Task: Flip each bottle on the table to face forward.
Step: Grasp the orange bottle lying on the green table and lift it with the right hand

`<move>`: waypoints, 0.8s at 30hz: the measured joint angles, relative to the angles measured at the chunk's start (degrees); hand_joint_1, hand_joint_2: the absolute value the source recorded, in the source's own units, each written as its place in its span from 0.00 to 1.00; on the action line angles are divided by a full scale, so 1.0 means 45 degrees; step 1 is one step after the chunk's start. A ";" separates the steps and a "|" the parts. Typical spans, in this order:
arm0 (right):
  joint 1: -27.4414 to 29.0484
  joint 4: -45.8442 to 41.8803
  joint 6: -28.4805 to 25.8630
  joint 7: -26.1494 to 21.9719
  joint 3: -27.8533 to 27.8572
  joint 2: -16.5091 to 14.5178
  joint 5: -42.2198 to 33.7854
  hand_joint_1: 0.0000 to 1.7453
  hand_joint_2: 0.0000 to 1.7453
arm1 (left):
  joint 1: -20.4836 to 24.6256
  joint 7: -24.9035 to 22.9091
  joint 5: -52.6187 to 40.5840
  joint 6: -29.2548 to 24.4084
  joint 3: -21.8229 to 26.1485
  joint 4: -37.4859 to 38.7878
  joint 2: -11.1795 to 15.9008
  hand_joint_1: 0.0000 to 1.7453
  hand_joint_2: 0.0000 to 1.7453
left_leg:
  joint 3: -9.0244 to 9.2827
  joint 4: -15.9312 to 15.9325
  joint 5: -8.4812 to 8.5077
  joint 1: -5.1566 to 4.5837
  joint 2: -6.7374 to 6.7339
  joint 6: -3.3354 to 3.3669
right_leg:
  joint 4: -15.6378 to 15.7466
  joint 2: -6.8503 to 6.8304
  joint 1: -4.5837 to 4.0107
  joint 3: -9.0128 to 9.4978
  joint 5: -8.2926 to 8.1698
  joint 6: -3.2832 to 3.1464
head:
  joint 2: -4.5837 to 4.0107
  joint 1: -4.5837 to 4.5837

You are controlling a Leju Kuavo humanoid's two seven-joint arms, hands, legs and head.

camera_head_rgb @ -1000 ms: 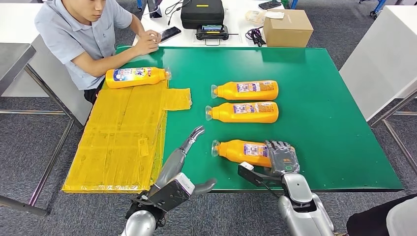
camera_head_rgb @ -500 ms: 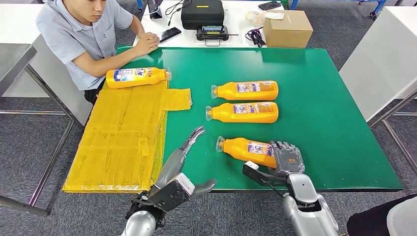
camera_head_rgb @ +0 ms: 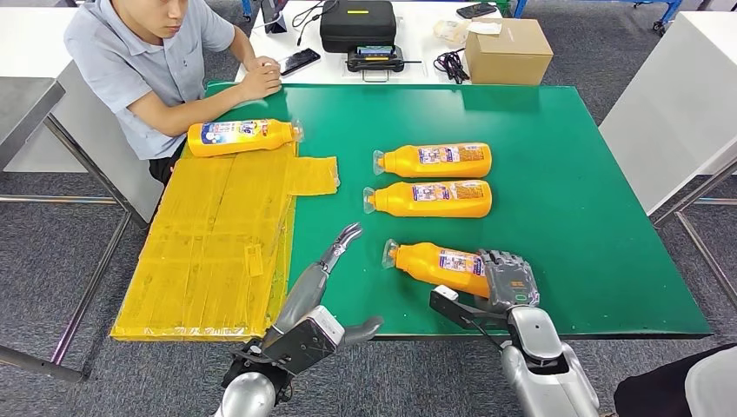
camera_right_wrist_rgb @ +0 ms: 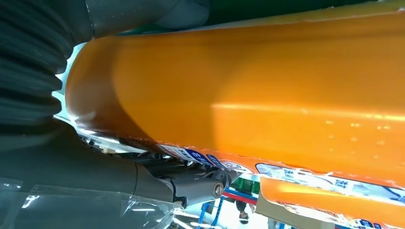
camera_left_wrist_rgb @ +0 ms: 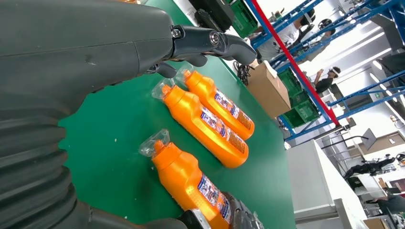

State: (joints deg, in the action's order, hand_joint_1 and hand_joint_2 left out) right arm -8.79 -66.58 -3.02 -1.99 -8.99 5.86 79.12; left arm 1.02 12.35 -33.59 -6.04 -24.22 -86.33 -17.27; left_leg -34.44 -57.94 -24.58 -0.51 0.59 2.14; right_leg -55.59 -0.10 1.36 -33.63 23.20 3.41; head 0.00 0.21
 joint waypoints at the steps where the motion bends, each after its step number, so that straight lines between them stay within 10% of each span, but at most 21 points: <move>1: -0.0001 0.0012 -0.0012 -0.0070 0.0019 0.0004 -0.0078 1.00 1.00 | 0.0001 0.0009 0.0000 0.0002 0.0000 0.0000 0.0000 0.00 1.00 | 0.0001 0.0000 0.0000 0.0000 0.0000 0.0000 | 0.0000 0.0000 0.0000 0.0000 0.0000 0.0000 | 0.0000 0.0000; 13: 0.1222 -0.1579 0.1221 -0.4065 0.0927 0.0035 -0.7229 1.00 1.00 | 0.0012 0.0487 0.2735 -0.0471 0.0223 0.0412 -0.0024 0.00 1.00 | -0.0008 0.0000 -0.0009 0.0002 -0.0004 -0.0006 | 0.0001 0.0002 -0.0003 -0.0012 0.0002 0.0000 | 0.0000 -0.0002; 24: 0.2051 -0.3408 0.1801 -0.4797 0.1036 -0.0074 -0.9579 1.00 1.00 | -0.0337 0.1214 0.6067 -0.0404 0.0795 0.0813 -0.0063 0.00 1.00 | -0.0031 0.0001 -0.0006 -0.0002 -0.0003 -0.0004 | 0.0000 0.0002 0.0001 -0.0029 0.0002 0.0000 | 0.0000 0.0001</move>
State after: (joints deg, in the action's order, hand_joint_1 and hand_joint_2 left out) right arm 0.44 -81.91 5.09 -23.58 -4.33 5.53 36.01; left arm -0.49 17.81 -6.29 -7.86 -20.64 -82.67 -17.55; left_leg -34.58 -57.94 -24.61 -0.52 0.57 2.13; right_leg -55.59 -0.09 1.36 -33.75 23.20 3.41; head 0.00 0.22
